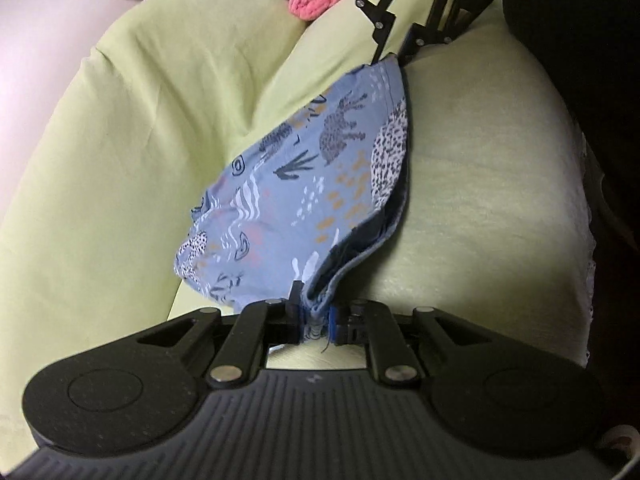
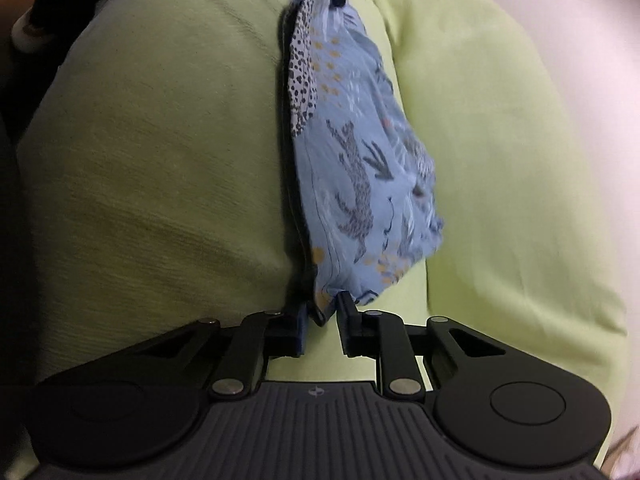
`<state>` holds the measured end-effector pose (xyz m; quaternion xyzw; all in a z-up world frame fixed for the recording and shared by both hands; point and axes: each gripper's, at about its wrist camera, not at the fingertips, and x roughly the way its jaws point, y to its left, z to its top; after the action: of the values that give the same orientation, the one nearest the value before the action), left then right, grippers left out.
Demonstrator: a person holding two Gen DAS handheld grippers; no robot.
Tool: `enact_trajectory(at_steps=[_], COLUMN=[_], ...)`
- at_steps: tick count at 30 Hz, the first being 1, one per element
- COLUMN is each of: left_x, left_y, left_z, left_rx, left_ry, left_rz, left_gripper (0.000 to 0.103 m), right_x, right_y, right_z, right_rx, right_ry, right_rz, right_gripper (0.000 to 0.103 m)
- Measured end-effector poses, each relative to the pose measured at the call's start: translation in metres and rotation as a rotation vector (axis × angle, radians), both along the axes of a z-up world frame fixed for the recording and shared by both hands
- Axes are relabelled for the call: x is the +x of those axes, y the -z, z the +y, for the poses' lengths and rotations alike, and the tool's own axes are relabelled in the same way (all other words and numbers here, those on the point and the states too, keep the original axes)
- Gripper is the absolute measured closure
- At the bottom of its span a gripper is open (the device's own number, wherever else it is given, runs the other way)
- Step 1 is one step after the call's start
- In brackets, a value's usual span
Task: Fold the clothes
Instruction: 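Lift the folded shorts with both grippers and fold them over again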
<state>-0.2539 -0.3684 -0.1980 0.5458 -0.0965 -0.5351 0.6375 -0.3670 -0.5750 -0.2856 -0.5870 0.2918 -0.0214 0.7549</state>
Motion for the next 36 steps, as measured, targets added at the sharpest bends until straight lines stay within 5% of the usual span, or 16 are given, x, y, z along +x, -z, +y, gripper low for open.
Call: enact_trajectory(at_steps=[4,7,15,17,20,30,36], left_x=[-0.005,-0.001,0.0,0.0,0.005,0.013,0.0], left_y=[0.004,0.01,0.012,0.012,0.005,-0.034,-0.055], left_z=[0.002,-0.009,-0.015,-0.016,-0.015,0.017,0.068], left_rx=[0.003,0.001,-0.029,-0.035,-0.025,-0.09,-0.095], left_ry=[-0.006,-0.01,-0.024,-0.031,-0.038,-0.085,-0.108], left_rz=[-0.011,0.002,0.027,0.04,0.089,0.146,0.173], left_gripper=[0.091,0.091,0.09,0.091,0.095,0.097,0.097], right_x=[-0.005,-0.017,-0.007,0.003,0.012,0.011,-0.023], right_y=[-0.003,-0.009,-0.003,-0.006,-0.01,-0.074,-0.104], right_z=[-0.006,-0.004,-0.007,-0.004,-0.006,0.009,0.045], right_rx=[-0.023,-0.013,-0.011,0.026,0.019,0.213,0.325], right_ry=[0.001,-0.007,-0.061,-0.052,-0.052,0.046,0.046], right_rz=[-0.062,-0.049,-0.021,-0.011,0.031,0.048,0.151], right_gripper=[0.052,0.05,0.057,0.078,0.093,0.096,0.097])
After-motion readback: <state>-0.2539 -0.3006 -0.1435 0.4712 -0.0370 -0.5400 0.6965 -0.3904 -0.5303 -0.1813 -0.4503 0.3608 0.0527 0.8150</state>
